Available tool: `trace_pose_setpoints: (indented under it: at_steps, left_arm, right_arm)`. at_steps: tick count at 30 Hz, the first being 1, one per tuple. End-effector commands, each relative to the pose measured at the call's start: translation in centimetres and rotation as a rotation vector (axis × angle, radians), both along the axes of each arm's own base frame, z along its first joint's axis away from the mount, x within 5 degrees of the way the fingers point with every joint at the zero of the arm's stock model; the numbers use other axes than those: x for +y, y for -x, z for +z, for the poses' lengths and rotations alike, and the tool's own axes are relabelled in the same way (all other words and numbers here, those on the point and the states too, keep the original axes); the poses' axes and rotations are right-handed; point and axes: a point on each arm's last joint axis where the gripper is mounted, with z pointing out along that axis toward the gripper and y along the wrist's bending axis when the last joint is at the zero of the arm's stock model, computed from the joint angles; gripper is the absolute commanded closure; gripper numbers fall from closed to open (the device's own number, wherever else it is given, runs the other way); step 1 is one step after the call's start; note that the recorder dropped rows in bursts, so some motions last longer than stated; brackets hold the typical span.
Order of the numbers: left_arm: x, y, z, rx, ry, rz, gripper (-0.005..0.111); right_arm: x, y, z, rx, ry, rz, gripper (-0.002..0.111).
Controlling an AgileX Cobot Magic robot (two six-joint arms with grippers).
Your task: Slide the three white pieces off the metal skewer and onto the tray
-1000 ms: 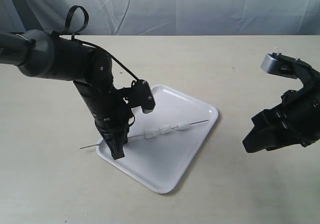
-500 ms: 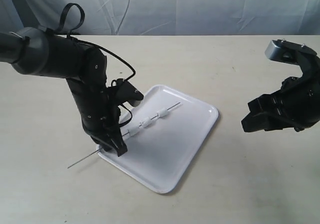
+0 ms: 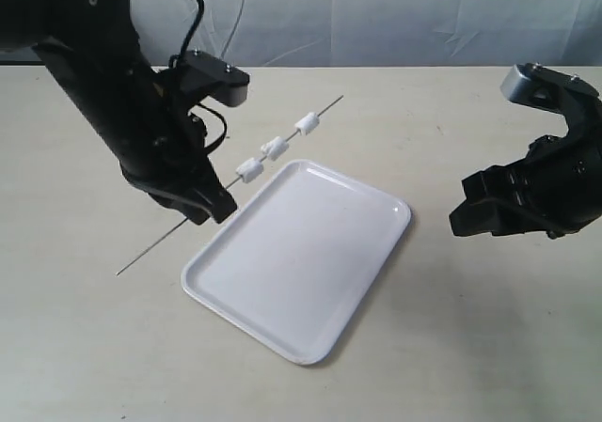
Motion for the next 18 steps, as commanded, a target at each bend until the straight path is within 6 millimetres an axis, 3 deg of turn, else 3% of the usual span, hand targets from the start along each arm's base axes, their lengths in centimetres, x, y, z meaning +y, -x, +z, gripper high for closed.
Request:
trace_pose_setpoints:
  at_steps: [1,11,15,18]
  left_arm:
    - [0.2,0.9,3.1,-0.044,0.086,0.021,0.107]
    - [0.7,3.7,7.2,0.012,0.283,0.253,0.107]
    - [0.9,5.0,7.3,0.034,0.373,0.278,0.107]
    - [1.4,5.9,6.2,0.05,0.362,0.29,0.107]
  right_arm:
    - [0.1,-0.1,0.2,-0.005,-0.007,0.005,0.06]
    - [0.3,-0.4,0.4,-0.044,-0.037,-0.007,0.06]
    - [0.9,-0.7,1.5,-0.11,-0.128,-0.03,0.06]
    - [1.4,-0.7,2.6,-0.155,-0.233,-0.051,0.06]
